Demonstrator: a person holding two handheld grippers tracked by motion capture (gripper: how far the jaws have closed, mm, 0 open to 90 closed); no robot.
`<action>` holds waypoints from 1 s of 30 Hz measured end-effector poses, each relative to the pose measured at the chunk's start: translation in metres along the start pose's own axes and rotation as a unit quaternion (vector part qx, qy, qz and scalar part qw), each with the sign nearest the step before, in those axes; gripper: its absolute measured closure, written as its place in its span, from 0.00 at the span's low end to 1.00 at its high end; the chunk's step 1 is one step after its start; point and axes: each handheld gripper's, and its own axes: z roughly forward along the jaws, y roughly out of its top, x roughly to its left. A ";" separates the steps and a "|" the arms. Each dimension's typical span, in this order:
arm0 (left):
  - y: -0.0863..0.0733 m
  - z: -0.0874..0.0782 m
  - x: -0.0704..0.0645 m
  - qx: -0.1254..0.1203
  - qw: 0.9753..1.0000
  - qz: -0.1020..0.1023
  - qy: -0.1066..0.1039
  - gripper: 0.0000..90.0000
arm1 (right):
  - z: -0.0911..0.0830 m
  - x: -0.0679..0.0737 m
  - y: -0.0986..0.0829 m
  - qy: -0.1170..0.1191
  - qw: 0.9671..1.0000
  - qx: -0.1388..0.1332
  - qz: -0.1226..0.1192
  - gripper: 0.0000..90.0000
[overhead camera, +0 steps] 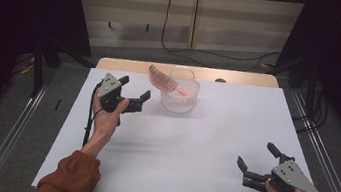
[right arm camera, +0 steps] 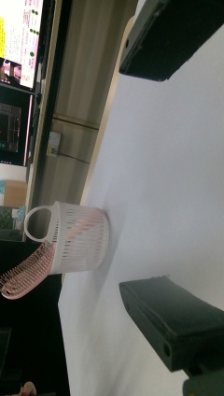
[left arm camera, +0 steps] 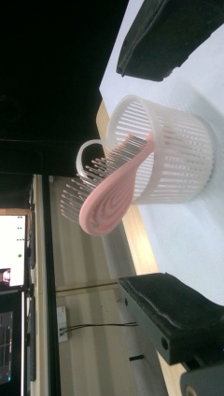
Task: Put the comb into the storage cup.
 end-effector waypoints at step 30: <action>-0.038 -0.052 -0.004 -0.002 0.999 0.012 0.044 0.02 | -0.001 -0.001 0.000 -0.014 1.000 0.000 -0.003 0.00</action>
